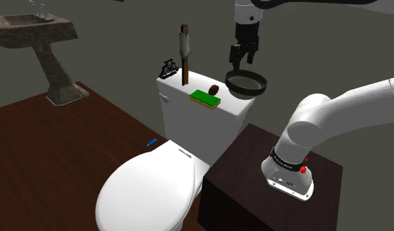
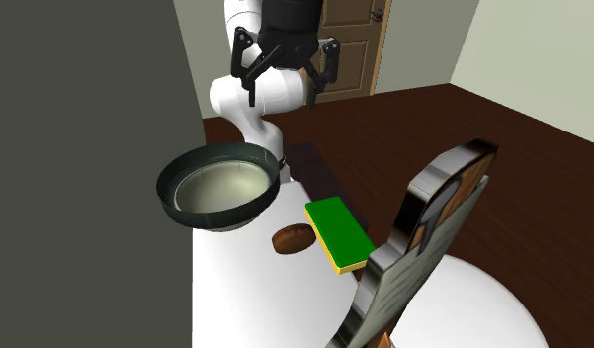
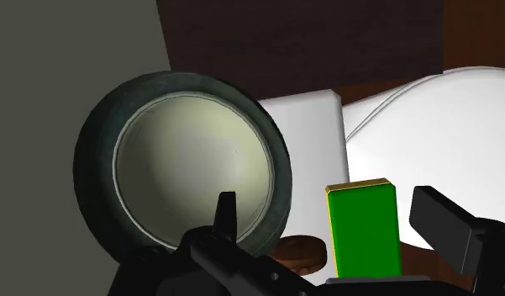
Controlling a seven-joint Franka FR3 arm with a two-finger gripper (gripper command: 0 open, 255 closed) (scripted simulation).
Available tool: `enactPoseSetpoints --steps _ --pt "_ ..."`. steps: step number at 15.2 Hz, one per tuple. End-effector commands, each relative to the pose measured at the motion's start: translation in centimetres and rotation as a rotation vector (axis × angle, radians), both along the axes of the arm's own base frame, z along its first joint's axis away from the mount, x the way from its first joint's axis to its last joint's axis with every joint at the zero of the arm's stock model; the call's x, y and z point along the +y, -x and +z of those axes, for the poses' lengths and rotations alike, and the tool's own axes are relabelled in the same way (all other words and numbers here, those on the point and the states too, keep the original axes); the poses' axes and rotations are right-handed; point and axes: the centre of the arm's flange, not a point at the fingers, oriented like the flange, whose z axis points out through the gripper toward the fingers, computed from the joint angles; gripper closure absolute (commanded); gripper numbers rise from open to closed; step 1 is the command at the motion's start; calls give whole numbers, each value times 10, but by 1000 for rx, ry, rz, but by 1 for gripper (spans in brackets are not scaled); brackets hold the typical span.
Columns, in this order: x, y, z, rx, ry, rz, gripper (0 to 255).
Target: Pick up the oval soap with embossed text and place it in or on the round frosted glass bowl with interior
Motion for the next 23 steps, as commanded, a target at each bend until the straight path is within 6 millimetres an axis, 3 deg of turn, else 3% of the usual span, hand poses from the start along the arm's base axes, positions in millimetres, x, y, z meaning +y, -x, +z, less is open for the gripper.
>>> enactPoseSetpoints --steps 1,8,15,23 --pt "0 0 0 0 0 0 0" --pt "-26 -56 -61 -22 -49 310 0" --pt "-31 -117 -121 -43 -97 612 0" --pt "-32 -117 -161 -43 -97 612 0"
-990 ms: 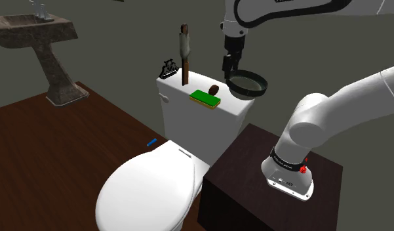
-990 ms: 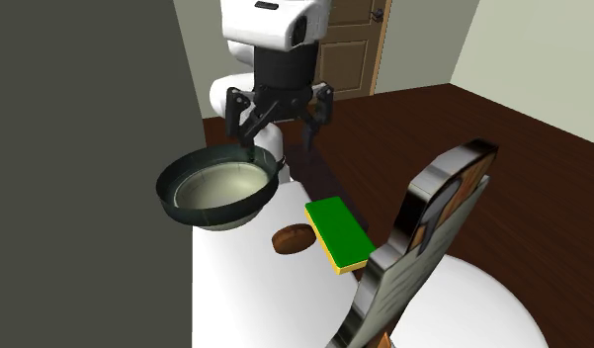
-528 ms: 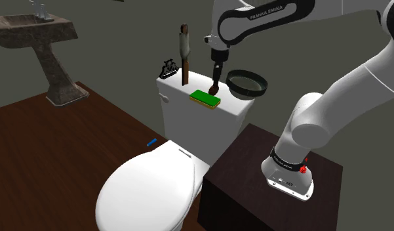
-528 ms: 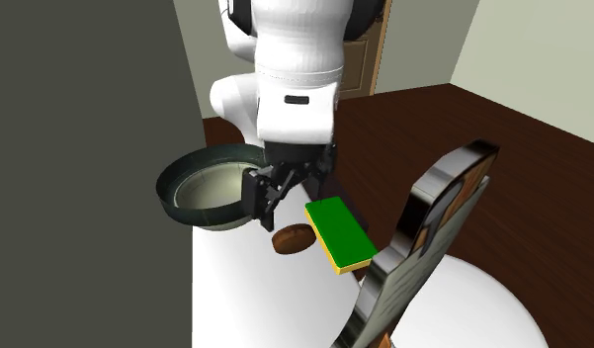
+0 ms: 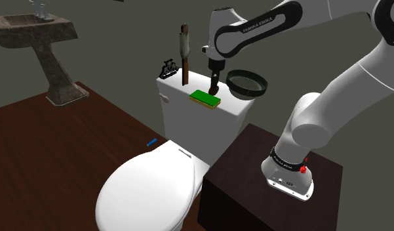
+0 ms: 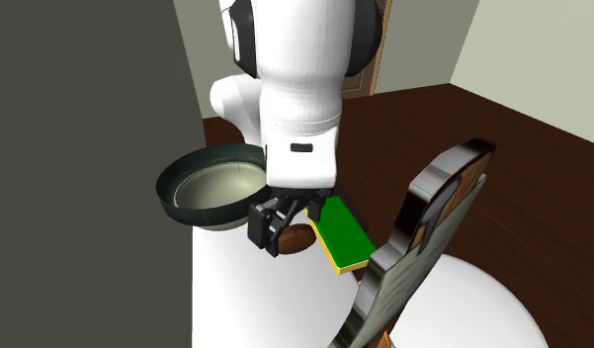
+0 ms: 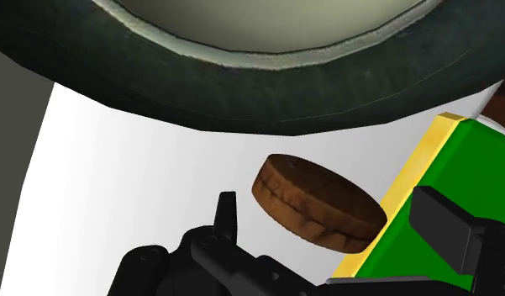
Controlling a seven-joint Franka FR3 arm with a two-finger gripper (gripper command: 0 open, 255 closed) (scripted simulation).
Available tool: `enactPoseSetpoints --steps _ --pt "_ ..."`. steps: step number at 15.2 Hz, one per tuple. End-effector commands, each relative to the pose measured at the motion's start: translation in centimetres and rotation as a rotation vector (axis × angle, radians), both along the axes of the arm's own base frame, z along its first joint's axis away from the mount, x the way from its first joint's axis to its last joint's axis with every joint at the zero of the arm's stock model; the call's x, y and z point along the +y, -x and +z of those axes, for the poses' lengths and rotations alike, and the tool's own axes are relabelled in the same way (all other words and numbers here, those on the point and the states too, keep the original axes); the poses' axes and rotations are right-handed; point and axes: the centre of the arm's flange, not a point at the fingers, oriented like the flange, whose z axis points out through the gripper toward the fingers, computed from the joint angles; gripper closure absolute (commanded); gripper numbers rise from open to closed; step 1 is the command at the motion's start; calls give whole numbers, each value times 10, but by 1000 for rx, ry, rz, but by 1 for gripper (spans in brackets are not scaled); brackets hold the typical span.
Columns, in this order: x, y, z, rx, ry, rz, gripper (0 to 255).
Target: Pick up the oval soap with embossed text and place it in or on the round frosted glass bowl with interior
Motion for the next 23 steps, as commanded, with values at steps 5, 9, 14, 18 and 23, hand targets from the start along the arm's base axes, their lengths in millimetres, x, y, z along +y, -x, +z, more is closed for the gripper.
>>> enactPoseSetpoints --steps 5,9,14,18,23 --pt "-1 0 -4 -1 0 0 0" --pt "-1 0 -4 -1 0 0 255" --pt "-1 0 -4 -1 0 0 255" --pt "-1 0 1 -1 0 0 255" --pt "-1 0 28 -1 0 0 255"
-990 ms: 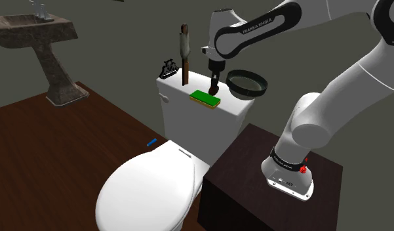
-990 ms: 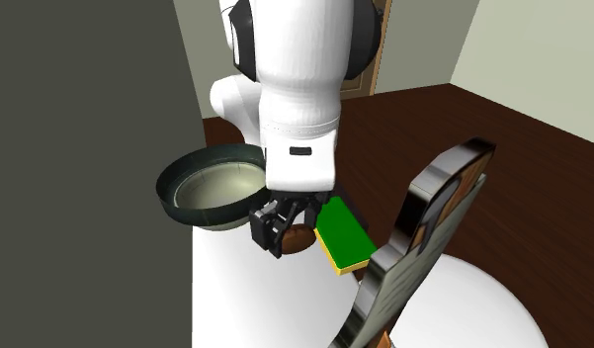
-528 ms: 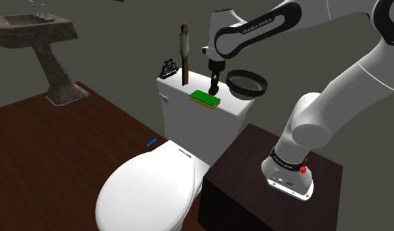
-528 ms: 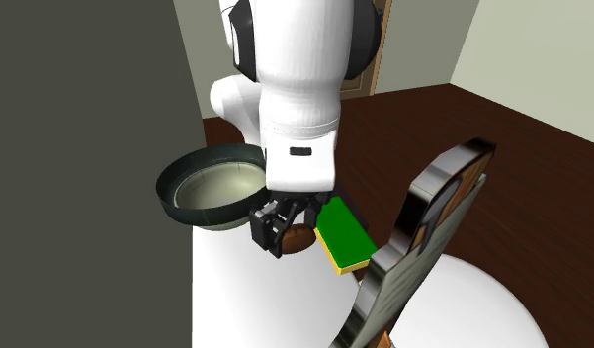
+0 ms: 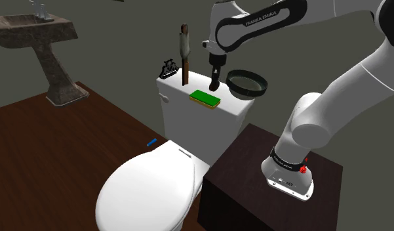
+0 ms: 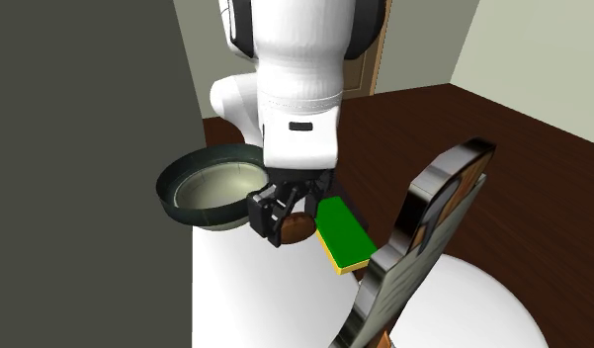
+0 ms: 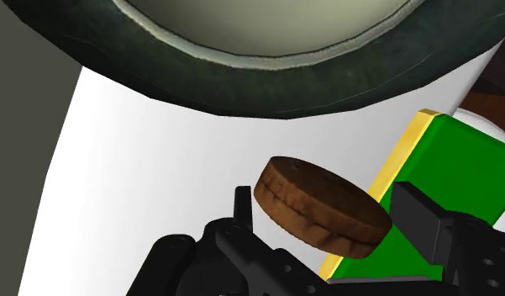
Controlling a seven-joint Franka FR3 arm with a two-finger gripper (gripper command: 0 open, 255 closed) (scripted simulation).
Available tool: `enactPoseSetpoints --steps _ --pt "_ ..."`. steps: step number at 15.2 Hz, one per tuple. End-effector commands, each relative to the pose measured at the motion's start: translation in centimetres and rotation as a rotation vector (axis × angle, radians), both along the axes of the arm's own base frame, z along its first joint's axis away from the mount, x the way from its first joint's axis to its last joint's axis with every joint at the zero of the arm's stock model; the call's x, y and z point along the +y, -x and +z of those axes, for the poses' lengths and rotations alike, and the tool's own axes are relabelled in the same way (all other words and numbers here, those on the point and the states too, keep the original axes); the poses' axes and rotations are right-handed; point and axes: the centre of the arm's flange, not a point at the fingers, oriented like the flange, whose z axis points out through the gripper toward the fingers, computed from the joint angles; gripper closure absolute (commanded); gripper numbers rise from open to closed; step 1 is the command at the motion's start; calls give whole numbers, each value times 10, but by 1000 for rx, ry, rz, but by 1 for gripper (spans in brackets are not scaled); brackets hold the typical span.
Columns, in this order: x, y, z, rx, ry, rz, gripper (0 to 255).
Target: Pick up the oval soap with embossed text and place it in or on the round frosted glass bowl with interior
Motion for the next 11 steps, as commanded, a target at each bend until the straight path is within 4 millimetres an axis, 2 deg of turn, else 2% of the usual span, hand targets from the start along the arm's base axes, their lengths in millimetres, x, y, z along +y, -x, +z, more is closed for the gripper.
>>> enactPoseSetpoints --steps 1,11 --pt "0 0 11 0 0 0 255" --pt "0 0 64 0 0 0 255"
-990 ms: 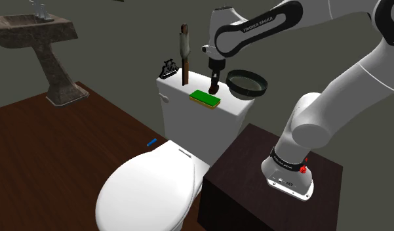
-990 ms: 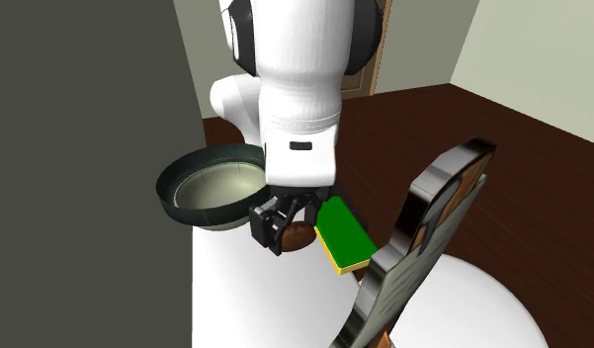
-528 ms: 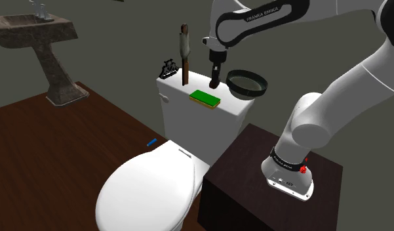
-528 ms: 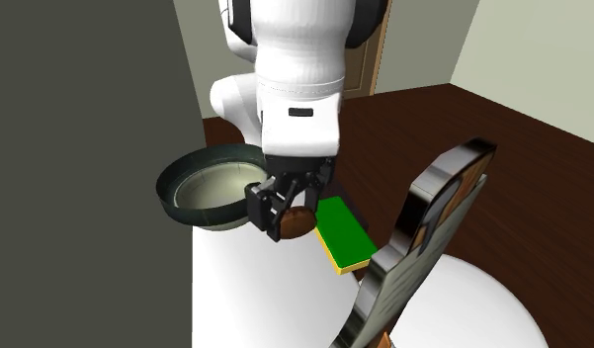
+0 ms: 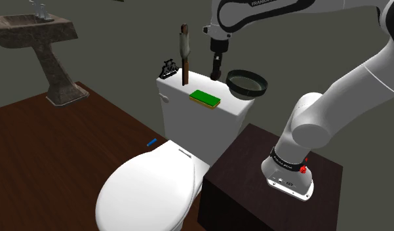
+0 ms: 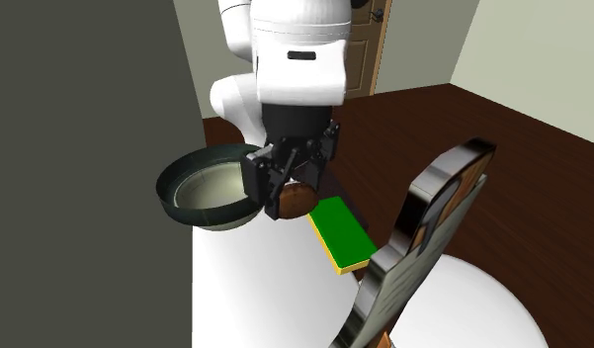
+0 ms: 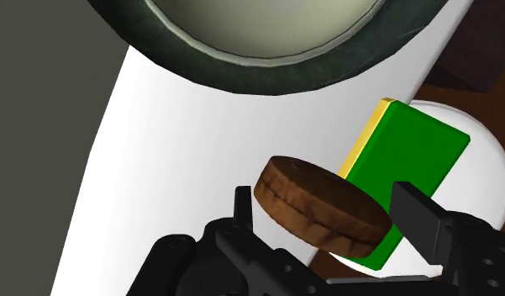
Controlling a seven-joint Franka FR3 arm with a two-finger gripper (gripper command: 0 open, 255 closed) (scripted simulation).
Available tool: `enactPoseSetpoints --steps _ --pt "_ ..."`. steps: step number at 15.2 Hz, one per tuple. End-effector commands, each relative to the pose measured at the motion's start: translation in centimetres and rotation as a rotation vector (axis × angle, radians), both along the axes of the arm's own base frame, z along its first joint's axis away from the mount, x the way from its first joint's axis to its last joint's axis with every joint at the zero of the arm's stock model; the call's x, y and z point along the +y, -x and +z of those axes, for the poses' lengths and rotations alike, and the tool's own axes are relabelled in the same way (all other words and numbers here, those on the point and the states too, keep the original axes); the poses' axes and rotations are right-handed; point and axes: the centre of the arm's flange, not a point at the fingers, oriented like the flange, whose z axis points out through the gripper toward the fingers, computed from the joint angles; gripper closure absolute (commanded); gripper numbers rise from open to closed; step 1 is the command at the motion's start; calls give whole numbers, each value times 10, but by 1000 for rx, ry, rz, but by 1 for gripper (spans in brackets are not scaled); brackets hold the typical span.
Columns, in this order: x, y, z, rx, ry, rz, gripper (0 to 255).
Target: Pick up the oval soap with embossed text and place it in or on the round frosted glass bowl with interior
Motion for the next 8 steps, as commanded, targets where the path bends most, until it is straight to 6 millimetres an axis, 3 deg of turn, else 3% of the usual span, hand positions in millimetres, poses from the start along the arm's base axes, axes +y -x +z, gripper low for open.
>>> enactPoseSetpoints --steps 1,8 --pt "0 0 11 1 0 0 255" --pt "0 0 47 1 0 0 255"
